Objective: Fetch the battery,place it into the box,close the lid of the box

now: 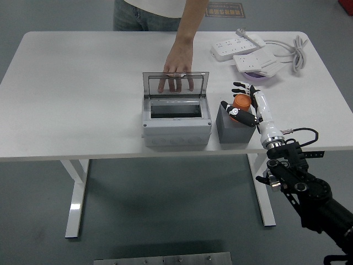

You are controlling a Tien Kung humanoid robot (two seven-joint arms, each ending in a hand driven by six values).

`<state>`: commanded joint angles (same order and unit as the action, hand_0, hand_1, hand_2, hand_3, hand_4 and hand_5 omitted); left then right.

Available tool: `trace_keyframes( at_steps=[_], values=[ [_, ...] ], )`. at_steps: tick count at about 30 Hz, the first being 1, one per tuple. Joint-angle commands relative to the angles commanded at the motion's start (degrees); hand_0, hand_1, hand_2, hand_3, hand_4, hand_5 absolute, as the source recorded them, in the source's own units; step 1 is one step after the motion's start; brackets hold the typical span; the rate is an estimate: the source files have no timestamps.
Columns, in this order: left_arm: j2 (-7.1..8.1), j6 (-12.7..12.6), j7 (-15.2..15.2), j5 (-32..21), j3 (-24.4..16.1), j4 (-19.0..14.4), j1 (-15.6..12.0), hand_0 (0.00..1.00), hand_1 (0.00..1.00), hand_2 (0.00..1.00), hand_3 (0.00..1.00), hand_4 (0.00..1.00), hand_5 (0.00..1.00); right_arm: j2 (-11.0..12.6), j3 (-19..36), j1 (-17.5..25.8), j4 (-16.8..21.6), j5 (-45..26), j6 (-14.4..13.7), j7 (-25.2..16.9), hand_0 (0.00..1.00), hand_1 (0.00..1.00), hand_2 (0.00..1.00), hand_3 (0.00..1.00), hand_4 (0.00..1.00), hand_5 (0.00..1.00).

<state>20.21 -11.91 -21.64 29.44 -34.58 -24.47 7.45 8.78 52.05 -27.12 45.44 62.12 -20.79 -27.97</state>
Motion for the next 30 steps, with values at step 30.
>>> trace_keyframes(
  at_steps=[30],
  values=[
    [-0.01, 0.0, 0.2, -0.1, 0.2, 0.0, 0.6, 0.649, 0.723, 0.649, 0.611, 0.69, 0.234, 0.0, -0.9, -0.1, -0.4, -0.4, -1.0, 0.8, 0.612, 0.632, 0.652, 0.691, 0.685, 0.039]
  ],
)
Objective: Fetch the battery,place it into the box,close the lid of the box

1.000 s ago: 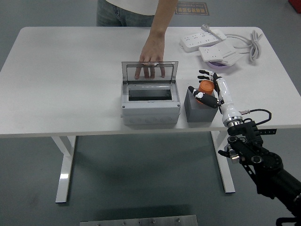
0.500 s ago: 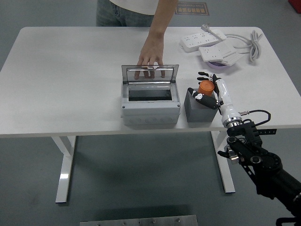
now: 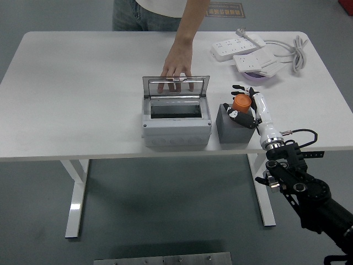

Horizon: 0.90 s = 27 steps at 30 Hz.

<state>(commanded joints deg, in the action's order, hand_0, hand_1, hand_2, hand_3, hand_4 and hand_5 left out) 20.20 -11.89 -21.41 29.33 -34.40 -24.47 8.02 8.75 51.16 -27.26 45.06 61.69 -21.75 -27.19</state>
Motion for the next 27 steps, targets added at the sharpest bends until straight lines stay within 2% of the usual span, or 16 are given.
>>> trace_keyframes(
  at_steps=[1, 2, 7, 8, 27],
  values=[
    [0.0, 0.0, 0.0, 0.0, 0.0, 0.0, 0.0, 0.649, 0.723, 0.649, 0.611, 0.69, 0.234, 0.0, 0.0, 0.0, 0.0, 0.0, 0.0, 0.0, 0.612, 0.632, 0.652, 0.691, 0.685, 0.039],
    [0.0, 0.0, 0.0, 0.0, 0.0, 0.0, 0.0, 0.648, 0.723, 0.649, 0.611, 0.69, 0.233, 0.0, 0.0, 0.0, 0.0, 0.0, 0.0, 0.1, 0.534, 0.554, 0.557, 0.579, 0.631, 0.025],
    [0.0, -0.1, 0.0, 0.1, -0.1, 0.0, 0.1, 0.648, 0.723, 0.649, 0.611, 0.69, 0.233, -0.1, -0.1, 0.0, 0.0, 0.1, -0.1, 0.2, 0.534, 0.554, 0.557, 0.579, 0.631, 0.025],
    [0.01, -0.1, 0.0, 0.1, -0.1, 0.0, 0.1, 0.647, 0.724, 0.652, 0.611, 0.691, 0.232, -0.1, -0.1, 0.0, 0.0, 0.1, -0.1, 0.2, 0.496, 0.505, 0.526, 0.54, 0.611, 0.033],
    [-0.04, -0.4, 0.1, 0.5, -0.2, 0.0, 0.2, 0.647, 0.725, 0.66, 0.611, 0.692, 0.237, -0.1, 0.0, -0.2, 0.2, -0.2, -0.4, 0.2, 0.441, 0.484, 0.515, 0.548, 0.601, 0.046]
  ],
)
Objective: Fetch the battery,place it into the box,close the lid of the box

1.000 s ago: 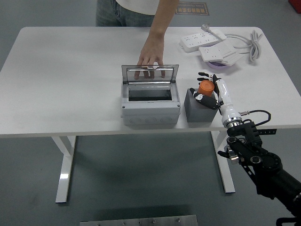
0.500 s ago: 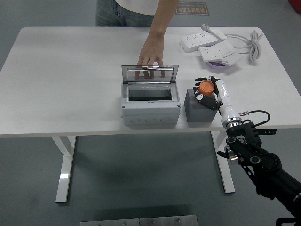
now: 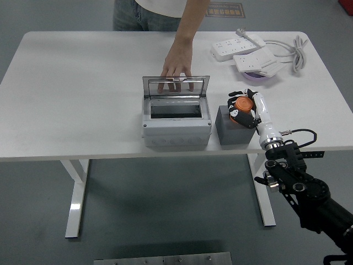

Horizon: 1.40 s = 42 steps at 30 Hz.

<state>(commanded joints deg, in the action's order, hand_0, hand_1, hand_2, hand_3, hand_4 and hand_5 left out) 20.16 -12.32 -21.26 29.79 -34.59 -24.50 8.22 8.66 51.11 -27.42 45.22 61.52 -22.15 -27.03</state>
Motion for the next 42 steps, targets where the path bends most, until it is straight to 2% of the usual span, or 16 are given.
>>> trace_keyframes(
  at_steps=[4, 5, 10, 11, 22, 28, 29, 40, 42],
  values=[
    [-0.04, -0.1, 0.1, 0.1, 0.0, 0.0, 0.0, 0.647, 0.725, 0.66, 0.611, 0.692, 0.237, -0.1, 0.2, -0.1, 0.1, -0.1, -0.1, -0.1, 0.441, 0.484, 0.515, 0.548, 0.601, 0.046],
    [-0.04, -0.1, 0.1, 0.1, 0.0, 0.0, 0.0, 0.647, 0.725, 0.666, 0.612, 0.693, 0.238, -0.1, 0.3, -0.2, 0.1, -0.1, -0.1, -0.1, 0.456, 0.483, 0.512, 0.542, 0.547, 0.1],
    [0.0, -0.3, 0.2, 0.2, -0.1, 0.0, 0.0, 0.647, 0.725, 0.666, 0.612, 0.693, 0.238, -0.2, 0.6, -0.3, 0.2, -0.4, -0.3, -0.4, 0.456, 0.483, 0.512, 0.542, 0.547, 0.1],
    [0.01, -0.3, 0.1, 0.3, -0.1, 0.0, 0.0, 0.647, 0.725, 0.669, 0.612, 0.694, 0.244, -0.2, 0.6, -0.3, 0.2, -0.4, -0.4, -0.4, 0.459, 0.485, 0.514, 0.547, 0.517, 0.118],
    [0.05, -0.4, 0.1, 0.8, -0.4, 0.0, 0.1, 0.647, 0.727, 0.67, 0.612, 0.693, 0.245, -0.4, 0.2, -0.4, -0.2, -0.8, -0.2, -0.6, 0.452, 0.486, 0.52, 0.553, 0.512, 0.13],
    [0.07, -0.5, 0.0, 1.0, -0.5, 0.0, 0.0, 0.648, 0.726, 0.676, 0.613, 0.693, 0.247, -0.5, -0.2, -0.4, -0.6, -0.9, 0.3, -0.3, 0.432, 0.48, 0.514, 0.549, 0.503, 0.136],
    [0.07, -0.5, 0.0, 1.0, -0.5, 0.0, 0.0, 0.647, 0.726, 0.684, 0.613, 0.693, 0.247, -0.5, -0.3, -0.4, -0.6, -0.9, 0.3, -0.2, 0.356, 0.43, 0.474, 0.533, 0.448, 0.167],
    [0.03, -0.6, 0.0, 1.2, -0.6, 0.0, 0.1, 0.649, 0.727, 0.684, 0.613, 0.693, 0.249, -0.5, -1.0, -0.5, -0.6, -0.8, 0.1, 0.0, 0.353, 0.436, 0.478, 0.537, 0.45, 0.185],
    [0.02, -0.6, 0.1, 1.2, -0.6, 0.0, 0.1, 0.65, 0.727, 0.686, 0.614, 0.693, 0.253, -0.5, -1.1, -0.5, -0.6, -0.9, 0.1, 0.0, 0.341, 0.425, 0.48, 0.534, 0.421, 0.212]
  ],
)
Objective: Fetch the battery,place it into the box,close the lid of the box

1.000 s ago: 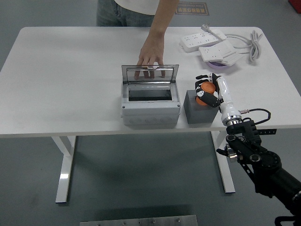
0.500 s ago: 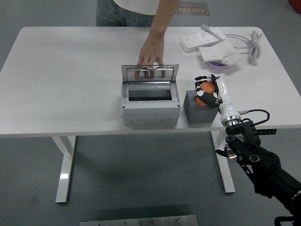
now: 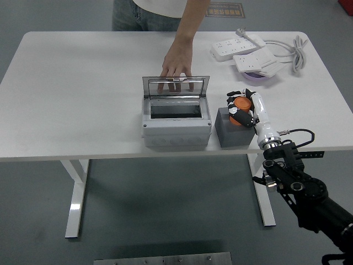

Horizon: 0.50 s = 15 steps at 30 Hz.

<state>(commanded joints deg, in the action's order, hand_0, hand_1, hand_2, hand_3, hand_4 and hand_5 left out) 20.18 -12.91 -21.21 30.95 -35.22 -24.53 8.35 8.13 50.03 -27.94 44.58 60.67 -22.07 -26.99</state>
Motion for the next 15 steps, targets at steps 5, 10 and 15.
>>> trace_keyframes(
  at_steps=[5, 10, 15],
  values=[
    [0.0, 0.0, 0.0, 0.1, -0.1, 0.0, 0.0, 0.651, 0.727, 0.689, 0.614, 0.693, 0.258, 0.0, -0.2, 0.0, 0.1, -0.1, -0.1, 0.2, 0.302, 0.383, 0.465, 0.522, 0.258, 0.24],
    [0.0, -0.1, 0.0, 0.3, -0.1, 0.0, 0.1, 0.651, 0.727, 0.689, 0.614, 0.693, 0.258, 0.0, -0.5, 0.0, 0.1, 0.0, -0.4, 0.6, 0.302, 0.383, 0.465, 0.522, 0.258, 0.24],
    [-0.02, -0.3, 0.1, 0.5, -0.2, 0.0, 0.2, 0.651, 0.729, 0.693, 0.614, 0.693, 0.261, 0.0, -0.6, -0.1, -0.1, -0.1, -0.5, 0.6, 0.286, 0.363, 0.448, 0.517, 0.162, 0.195]
  ],
)
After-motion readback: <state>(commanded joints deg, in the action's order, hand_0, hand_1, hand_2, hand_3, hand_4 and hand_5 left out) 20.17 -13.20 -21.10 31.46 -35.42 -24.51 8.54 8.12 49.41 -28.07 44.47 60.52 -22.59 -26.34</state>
